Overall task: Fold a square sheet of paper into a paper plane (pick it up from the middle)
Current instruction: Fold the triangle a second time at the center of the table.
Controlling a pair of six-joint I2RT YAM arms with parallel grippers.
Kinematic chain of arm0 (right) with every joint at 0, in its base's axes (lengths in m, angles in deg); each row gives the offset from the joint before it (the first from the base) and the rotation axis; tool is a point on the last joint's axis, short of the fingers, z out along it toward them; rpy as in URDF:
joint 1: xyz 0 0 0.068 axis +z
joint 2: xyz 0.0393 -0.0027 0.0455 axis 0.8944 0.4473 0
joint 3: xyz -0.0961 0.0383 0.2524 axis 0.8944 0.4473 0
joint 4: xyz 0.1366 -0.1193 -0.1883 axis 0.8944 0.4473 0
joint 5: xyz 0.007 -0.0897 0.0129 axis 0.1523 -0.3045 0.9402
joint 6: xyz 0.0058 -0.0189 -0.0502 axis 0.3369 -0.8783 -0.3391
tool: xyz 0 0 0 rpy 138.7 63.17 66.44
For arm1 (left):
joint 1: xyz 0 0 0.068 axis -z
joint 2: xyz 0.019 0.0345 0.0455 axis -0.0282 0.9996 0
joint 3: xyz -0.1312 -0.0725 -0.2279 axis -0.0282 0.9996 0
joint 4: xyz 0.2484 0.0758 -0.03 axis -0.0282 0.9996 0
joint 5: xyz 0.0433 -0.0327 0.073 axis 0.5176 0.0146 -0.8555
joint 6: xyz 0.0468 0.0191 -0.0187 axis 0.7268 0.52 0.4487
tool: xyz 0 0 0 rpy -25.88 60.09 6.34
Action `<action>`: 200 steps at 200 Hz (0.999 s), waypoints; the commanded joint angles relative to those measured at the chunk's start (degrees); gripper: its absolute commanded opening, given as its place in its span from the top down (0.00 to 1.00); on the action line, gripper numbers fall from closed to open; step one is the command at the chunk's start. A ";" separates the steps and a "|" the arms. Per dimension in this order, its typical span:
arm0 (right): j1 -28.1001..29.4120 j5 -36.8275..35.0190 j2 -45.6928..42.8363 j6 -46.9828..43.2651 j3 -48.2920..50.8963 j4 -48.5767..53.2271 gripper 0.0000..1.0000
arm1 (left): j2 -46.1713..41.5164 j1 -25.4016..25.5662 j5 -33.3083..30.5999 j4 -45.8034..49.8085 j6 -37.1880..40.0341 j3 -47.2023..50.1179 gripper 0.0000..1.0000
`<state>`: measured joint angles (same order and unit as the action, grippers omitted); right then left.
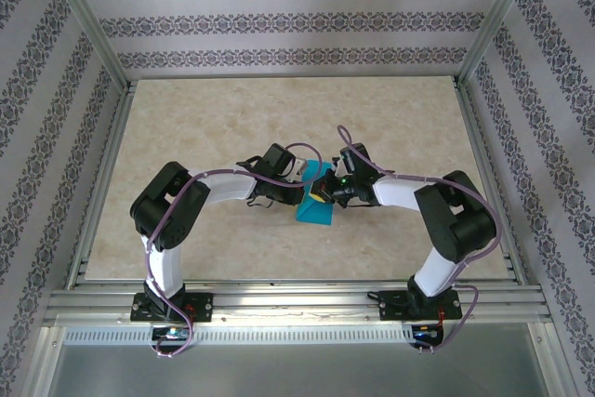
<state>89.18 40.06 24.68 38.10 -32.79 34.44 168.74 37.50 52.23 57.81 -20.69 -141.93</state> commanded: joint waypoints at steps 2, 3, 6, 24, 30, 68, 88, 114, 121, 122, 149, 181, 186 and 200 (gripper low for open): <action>0.43 -0.97 1.10 2.22 -0.99 -2.36 1.00 | 1.44 -0.06 -0.39 2.22 1.37 -0.37 0.96; 0.43 -0.97 1.10 2.16 -1.01 -2.34 1.00 | 1.49 -0.08 -0.40 2.22 1.37 -0.34 0.96; 0.43 -0.97 1.20 2.13 -1.05 -2.21 1.00 | 1.46 -0.06 -0.39 2.35 1.43 -0.38 0.96; 0.35 -0.88 1.98 1.70 -1.10 -1.63 1.00 | 1.38 -0.06 -0.38 2.31 1.46 -0.40 0.96; 0.35 -1.03 2.22 1.53 -1.01 -1.38 1.00 | 1.36 -0.10 -0.39 2.31 1.50 -0.38 0.96; 0.14 -2.20 2.44 1.14 0.59 -0.05 1.00 | 1.37 -0.10 -0.57 2.73 1.81 -0.33 0.96; 0.17 -3.19 2.27 1.22 1.98 0.30 1.00 | 1.45 -0.06 -0.66 2.92 1.98 -0.38 0.96; 0.02 -4.83 2.06 1.31 4.22 0.08 1.00 | 1.54 -0.06 -0.48 2.92 1.90 -0.39 0.96; -0.09 -4.92 2.34 1.36 4.55 -0.03 1.00 | 1.56 -0.08 -0.45 2.95 1.89 -0.39 0.96; -0.09 -4.92 2.39 1.34 4.58 -0.03 1.00 | 1.59 -0.10 -0.42 2.94 1.89 -0.40 0.96; -0.19 -4.40 2.18 1.50 5.14 -1.24 1.00 | 1.80 -0.10 -0.31 3.27 2.05 -0.61 0.96; -0.40 -4.03 -2.53 1.15 3.84 0.01 1.00 | 1.72 -0.10 -0.40 3.46 1.96 -0.65 0.96; -0.44 -4.19 -3.14 0.97 3.47 0.48 1.00 | 1.76 -0.11 -0.39 3.46 1.90 -0.62 0.96; -0.52 -4.65 -4.23 0.25 2.00 2.08 1.00 | 1.73 -0.11 -0.56 3.45 1.89 -0.64 0.96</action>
<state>89.05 36.83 23.68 39.43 -29.03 33.83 168.78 37.50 52.39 57.84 -19.82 -141.96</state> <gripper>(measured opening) 0.049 0.062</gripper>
